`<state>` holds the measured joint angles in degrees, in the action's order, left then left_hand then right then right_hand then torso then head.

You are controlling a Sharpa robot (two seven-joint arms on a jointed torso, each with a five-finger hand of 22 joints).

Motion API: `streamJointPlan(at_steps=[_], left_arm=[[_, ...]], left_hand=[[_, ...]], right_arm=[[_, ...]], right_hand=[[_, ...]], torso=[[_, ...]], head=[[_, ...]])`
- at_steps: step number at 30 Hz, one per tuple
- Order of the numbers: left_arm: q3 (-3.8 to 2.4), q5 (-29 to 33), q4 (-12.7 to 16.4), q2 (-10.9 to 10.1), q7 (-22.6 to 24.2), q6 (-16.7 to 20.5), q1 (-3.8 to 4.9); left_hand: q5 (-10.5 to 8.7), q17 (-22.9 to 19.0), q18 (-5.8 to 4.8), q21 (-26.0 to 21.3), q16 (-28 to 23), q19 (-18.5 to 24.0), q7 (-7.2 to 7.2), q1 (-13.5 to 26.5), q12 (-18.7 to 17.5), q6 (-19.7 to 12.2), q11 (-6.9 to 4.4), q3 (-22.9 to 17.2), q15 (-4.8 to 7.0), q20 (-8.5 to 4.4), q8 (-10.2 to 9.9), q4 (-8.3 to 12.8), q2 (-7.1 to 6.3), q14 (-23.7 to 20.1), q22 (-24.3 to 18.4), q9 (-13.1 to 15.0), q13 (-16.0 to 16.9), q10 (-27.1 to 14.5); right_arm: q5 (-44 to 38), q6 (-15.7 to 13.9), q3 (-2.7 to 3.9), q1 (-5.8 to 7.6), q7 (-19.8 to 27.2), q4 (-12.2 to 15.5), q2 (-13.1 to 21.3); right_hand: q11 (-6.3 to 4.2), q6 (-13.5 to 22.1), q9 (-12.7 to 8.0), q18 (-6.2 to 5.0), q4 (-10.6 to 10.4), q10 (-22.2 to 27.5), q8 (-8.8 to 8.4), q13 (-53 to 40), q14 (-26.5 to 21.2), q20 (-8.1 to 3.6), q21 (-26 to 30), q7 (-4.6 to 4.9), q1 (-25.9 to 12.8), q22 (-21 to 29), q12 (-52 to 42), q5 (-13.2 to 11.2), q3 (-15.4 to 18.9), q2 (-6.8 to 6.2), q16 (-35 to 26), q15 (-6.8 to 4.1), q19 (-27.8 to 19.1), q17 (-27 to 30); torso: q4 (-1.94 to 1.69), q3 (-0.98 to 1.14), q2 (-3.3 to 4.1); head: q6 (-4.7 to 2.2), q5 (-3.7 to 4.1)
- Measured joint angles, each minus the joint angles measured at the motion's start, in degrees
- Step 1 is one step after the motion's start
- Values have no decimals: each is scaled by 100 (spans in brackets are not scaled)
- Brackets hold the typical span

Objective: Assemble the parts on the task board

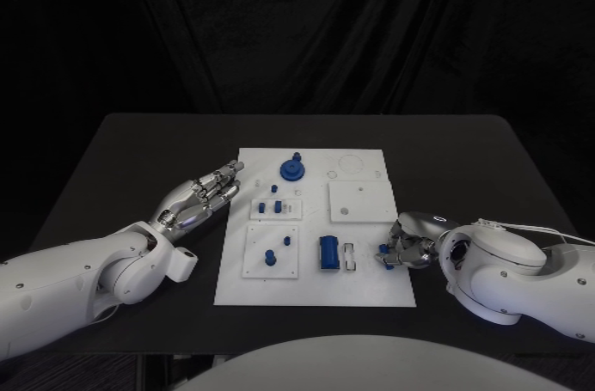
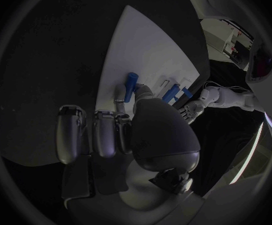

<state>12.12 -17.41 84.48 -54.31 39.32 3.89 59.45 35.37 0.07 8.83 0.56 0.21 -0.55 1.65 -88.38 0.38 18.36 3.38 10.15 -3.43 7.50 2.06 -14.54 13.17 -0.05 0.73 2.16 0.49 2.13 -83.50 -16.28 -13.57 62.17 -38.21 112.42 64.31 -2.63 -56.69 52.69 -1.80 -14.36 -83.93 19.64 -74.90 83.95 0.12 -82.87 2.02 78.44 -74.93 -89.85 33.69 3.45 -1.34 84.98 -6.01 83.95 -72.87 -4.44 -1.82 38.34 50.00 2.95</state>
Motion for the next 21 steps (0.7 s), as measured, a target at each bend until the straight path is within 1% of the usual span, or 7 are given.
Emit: streamJointPlan(at_steps=[4,7,9,13,19,20,21], left_arm=[[0,-1,-1,1,0,-27,-1],[0,-2,-7,5,0,-47,-1],[0,-2,-15,9,0,-57,-1],[0,-3,-35,25,-1,-87,-3],[0,-4,-57,42,-1,-127,-5],[0,-4,-58,45,-1,-135,-6],[0,-4,-60,46,-1,-141,-6]], left_hand=[[0,-2,1,0,0,-21,21,-14,0,-13,15,-7,-12,21,0,7,-14,4,0,1,0,8],[0,-2,1,0,0,-1,21,-14,0,-13,56,-16,-48,41,0,16,-14,8,0,1,0,16],[11,-2,1,0,0,-1,21,-17,0,-13,56,-31,-48,42,0,31,-11,8,0,1,0,16],[22,-2,1,0,0,-14,23,-42,0,-11,95,-62,-89,55,0,62,13,8,0,0,0,18],[21,-1,1,0,0,-21,93,-42,0,59,124,-87,-130,61,0,87,13,7,6,6,8,44],[21,-1,1,0,0,-21,93,-42,0,59,124,-87,-130,61,0,87,13,7,6,6,8,44],[21,-1,1,0,0,-21,93,-42,0,59,124,-87,-130,62,0,87,13,7,6,6,8,44]], right_arm=[[-61,26,13,-10,14,-29,-48],[-68,14,15,-17,31,-35,-66],[-27,-21,15,-24,51,-38,-64],[236,-189,8,-35,128,-37,-29],[942,-528,-14,-64,360,12,23],[1122,-597,-20,-70,422,25,34],[1262,-649,-24,-75,473,41,42]], right_hand=[[1,-12,44,0,-57,0,0,0,2,0,34,11,159,0,0,28,-57,-100,-3,3,0,57],[44,-41,69,0,-145,-3,-1,0,0,13,35,41,231,0,0,440,-145,-171,-25,21,13,66],[50,-48,206,0,-230,-9,-17,0,-4,20,35,48,241,1,0,625,-230,-182,-25,34,21,45],[51,-51,217,0,-322,-9,-40,0,0,41,33,52,241,1,0,683,-322,-182,-25,40,0,-27],[52,-52,234,1,-398,-9,-239,0,0,41,-8,53,159,1,0,716,-398,-261,2,41,0,-85],[51,-52,74,0,-419,-9,-238,0,0,41,-28,53,129,1,0,736,-420,-290,2,40,0,-95],[51,-52,-294,0,-418,-9,-222,0,0,41,-29,52,105,1,0,737,-421,-311,2,41,0,-109]], torso=[[5,-2,-1],[7,-1,-2],[7,-1,-3],[2,3,-6],[4,7,-8],[5,7,-8],[5,7,-8]], head=[[0,-26],[0,-30],[0,-30],[0,-30],[0,-49],[0,-53],[0,-59]])
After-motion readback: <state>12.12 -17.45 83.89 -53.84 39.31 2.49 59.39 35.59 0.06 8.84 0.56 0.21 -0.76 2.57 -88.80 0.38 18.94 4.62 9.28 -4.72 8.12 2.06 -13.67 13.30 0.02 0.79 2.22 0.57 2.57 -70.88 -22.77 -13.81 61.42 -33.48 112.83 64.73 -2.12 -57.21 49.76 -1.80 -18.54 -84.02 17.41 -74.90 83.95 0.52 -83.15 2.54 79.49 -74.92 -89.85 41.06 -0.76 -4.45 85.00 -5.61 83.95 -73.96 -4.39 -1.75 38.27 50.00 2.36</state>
